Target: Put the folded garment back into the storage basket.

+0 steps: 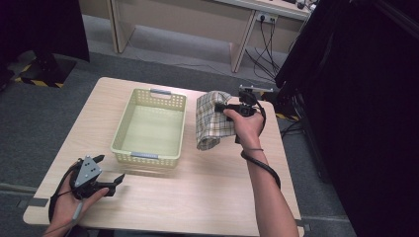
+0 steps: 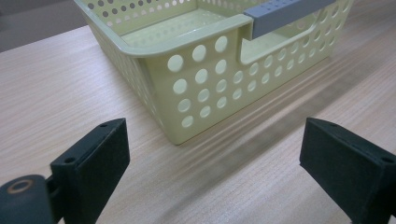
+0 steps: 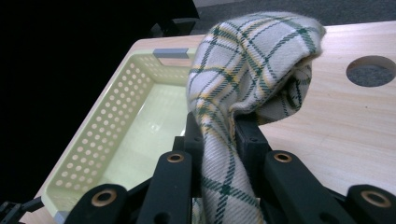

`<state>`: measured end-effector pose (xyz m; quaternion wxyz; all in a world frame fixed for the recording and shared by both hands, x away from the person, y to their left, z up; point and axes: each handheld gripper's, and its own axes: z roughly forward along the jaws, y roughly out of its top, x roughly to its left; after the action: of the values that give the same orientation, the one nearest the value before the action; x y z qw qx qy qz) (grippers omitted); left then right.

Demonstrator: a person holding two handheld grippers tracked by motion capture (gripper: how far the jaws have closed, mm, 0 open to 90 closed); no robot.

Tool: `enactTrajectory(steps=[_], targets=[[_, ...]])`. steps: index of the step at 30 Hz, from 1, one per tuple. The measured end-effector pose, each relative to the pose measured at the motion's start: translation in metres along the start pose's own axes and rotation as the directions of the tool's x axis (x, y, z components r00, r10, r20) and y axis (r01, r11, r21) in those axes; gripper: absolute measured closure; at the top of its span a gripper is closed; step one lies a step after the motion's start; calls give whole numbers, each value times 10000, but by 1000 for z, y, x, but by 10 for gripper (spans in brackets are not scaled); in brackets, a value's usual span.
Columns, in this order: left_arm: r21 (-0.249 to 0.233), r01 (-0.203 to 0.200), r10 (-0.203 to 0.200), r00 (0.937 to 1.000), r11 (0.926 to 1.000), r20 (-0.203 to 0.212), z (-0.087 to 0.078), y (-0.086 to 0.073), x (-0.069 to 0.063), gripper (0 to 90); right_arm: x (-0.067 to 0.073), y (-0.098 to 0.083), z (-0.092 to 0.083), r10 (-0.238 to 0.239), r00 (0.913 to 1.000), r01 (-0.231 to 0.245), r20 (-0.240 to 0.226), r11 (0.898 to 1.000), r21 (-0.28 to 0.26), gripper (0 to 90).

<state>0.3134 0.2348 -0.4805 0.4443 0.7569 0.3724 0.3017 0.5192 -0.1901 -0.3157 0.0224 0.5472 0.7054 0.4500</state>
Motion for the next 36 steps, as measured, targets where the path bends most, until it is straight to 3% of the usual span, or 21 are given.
enactTrajectory(steps=[36], targets=[[-10, 15, -15, 10000, 10000, 7, 0, 0, 0, 80, 47, 26, 18, -43, 9998, 35, -184, 9992, -396, 782]])
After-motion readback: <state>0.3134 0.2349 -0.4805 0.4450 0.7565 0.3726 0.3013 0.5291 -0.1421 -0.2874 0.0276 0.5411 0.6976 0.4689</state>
